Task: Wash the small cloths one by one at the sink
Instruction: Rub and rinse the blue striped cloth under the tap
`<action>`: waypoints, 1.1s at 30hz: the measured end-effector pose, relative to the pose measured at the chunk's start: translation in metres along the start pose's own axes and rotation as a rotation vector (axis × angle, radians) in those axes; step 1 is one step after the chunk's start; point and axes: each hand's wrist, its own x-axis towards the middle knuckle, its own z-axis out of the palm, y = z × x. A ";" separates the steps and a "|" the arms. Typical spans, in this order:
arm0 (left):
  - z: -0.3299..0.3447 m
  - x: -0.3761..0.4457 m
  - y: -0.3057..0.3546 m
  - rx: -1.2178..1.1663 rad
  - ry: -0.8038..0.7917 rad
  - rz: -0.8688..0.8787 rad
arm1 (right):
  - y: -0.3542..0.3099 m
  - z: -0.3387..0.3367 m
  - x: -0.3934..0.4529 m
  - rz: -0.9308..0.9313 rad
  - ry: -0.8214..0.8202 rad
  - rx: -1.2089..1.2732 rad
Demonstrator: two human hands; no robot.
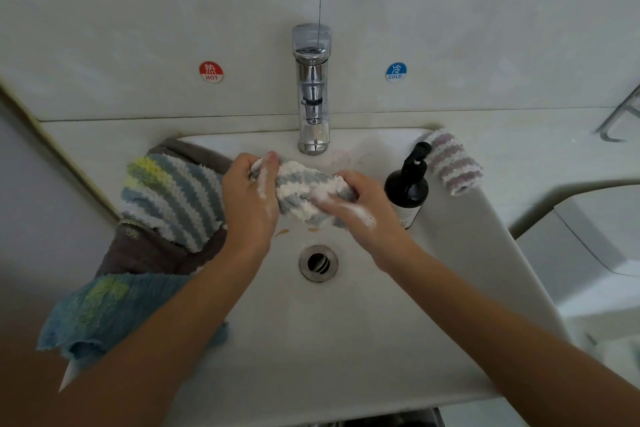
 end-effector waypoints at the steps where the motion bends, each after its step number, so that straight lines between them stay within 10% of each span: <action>1: 0.002 -0.001 0.000 0.005 -0.012 -0.001 | 0.003 0.001 0.000 -0.035 0.041 -0.033; 10: 0.015 -0.032 0.016 -0.030 -0.191 0.060 | 0.015 0.007 0.001 -0.289 0.248 -0.058; 33: 0.031 -0.034 0.007 0.050 -0.141 0.053 | -0.005 0.032 -0.020 -0.036 0.340 0.024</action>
